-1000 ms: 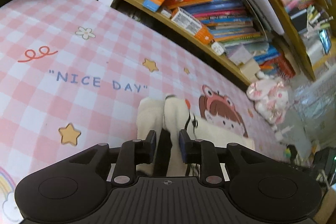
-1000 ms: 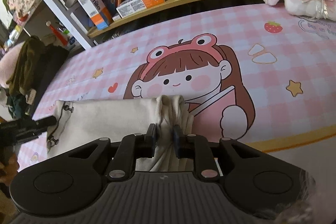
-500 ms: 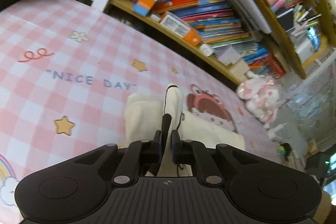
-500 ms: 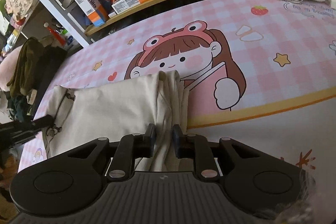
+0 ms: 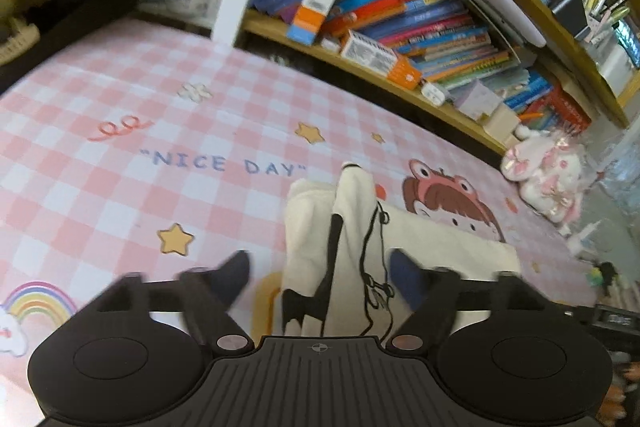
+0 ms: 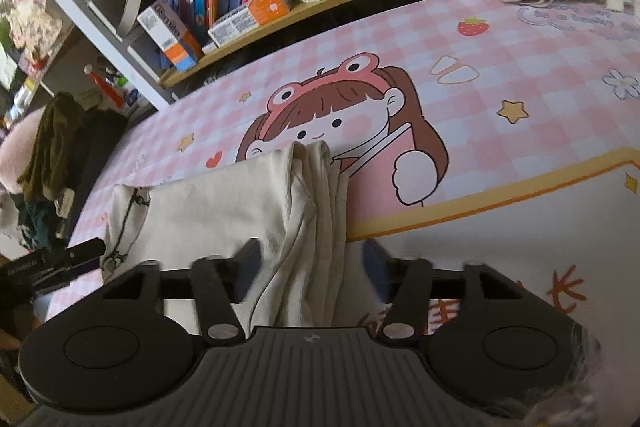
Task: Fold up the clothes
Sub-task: 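Open both grippers and release the folded cream tote bag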
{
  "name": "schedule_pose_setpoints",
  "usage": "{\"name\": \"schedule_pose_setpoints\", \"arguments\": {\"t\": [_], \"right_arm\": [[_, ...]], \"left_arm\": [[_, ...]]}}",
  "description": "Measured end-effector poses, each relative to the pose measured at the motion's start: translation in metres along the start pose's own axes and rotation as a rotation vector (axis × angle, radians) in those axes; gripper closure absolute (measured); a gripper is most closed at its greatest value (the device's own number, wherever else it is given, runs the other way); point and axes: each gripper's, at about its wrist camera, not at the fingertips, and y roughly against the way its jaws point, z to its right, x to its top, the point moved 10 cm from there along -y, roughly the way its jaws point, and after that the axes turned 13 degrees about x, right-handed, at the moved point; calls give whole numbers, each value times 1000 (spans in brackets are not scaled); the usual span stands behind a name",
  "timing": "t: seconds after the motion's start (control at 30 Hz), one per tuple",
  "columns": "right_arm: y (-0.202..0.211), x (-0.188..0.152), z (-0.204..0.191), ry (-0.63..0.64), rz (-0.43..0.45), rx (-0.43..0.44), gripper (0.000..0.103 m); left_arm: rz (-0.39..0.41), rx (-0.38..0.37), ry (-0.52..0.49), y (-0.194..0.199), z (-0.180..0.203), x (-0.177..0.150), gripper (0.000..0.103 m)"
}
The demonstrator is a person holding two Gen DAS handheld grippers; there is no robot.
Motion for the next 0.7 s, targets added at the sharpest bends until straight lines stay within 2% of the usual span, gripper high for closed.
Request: {"name": "schedule_pose_setpoints", "arguments": {"t": [0.2,0.4,0.6,0.7], "right_arm": [[8,-6,0,-86,-13,56,28],[3,-14,7,-196,-35,80,28],[-8,-15,10,-261,-58,105,29],[-15,-14,7,-268,-72,124,38]], "left_arm": [[-49,-15,52,-5,-7,-9,19],[-133,-58,107,-24,-4,-19,19],[-153,-79,123,-33,3,-17,21],[-171,-106,136,-35,9,-17,29]]}}
